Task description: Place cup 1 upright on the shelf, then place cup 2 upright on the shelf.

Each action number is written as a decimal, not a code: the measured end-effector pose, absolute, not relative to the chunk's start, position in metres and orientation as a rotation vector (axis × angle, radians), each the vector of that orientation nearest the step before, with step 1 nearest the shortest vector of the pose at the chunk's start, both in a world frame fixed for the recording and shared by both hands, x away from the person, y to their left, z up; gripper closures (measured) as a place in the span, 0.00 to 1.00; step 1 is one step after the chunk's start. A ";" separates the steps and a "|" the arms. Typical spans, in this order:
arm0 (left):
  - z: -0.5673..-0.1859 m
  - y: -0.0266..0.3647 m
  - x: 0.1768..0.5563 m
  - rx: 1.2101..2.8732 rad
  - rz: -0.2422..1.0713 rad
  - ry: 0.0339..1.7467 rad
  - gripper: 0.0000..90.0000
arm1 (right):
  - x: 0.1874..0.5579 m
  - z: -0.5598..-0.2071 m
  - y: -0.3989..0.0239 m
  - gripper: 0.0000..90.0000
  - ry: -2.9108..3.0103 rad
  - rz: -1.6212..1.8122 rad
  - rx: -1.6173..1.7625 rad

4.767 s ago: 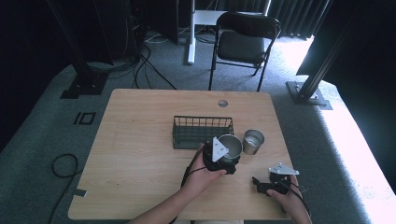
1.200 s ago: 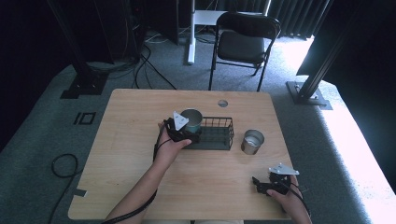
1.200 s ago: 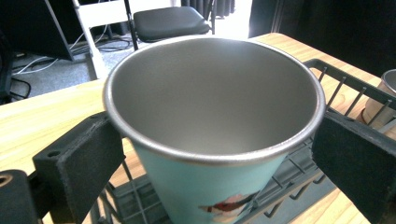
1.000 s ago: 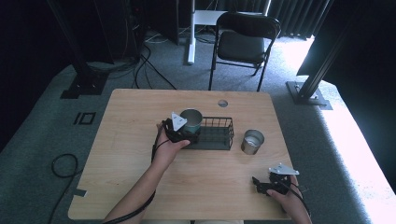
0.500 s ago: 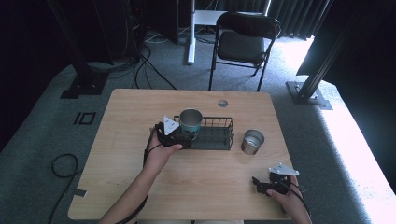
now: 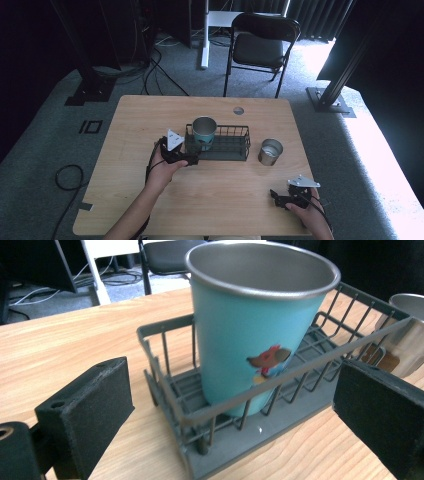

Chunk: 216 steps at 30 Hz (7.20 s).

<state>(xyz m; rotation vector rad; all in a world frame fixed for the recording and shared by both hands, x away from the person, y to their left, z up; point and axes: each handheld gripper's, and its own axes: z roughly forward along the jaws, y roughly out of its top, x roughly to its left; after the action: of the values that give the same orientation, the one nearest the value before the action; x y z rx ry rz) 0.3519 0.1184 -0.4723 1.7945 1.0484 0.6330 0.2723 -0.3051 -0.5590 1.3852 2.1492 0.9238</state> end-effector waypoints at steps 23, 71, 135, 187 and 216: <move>-0.496 0.189 0.333 1.812 0.648 1.142 0.04 | 0.272 -0.559 -0.305 0.12 2.149 0.924 1.385; -0.554 0.289 0.275 1.901 0.648 1.463 0.06 | 0.272 -0.559 -0.305 0.12 2.150 0.924 1.384; -0.557 0.289 0.278 1.964 0.614 1.505 0.03 | 0.326 -0.522 -0.293 0.12 1.894 1.099 1.353; -0.557 0.289 0.277 1.963 0.614 1.506 0.03 | 0.369 -0.541 -0.271 0.15 1.781 1.198 1.381; -0.557 0.288 0.278 1.959 0.615 1.507 0.03 | 0.368 -0.521 -0.277 0.20 1.779 1.147 1.397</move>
<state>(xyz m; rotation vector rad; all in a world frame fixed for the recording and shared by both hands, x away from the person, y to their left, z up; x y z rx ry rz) 0.2776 0.2884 -0.5572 1.9594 1.5067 0.6145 0.3679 -0.2766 -0.5206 1.3975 1.7790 1.1471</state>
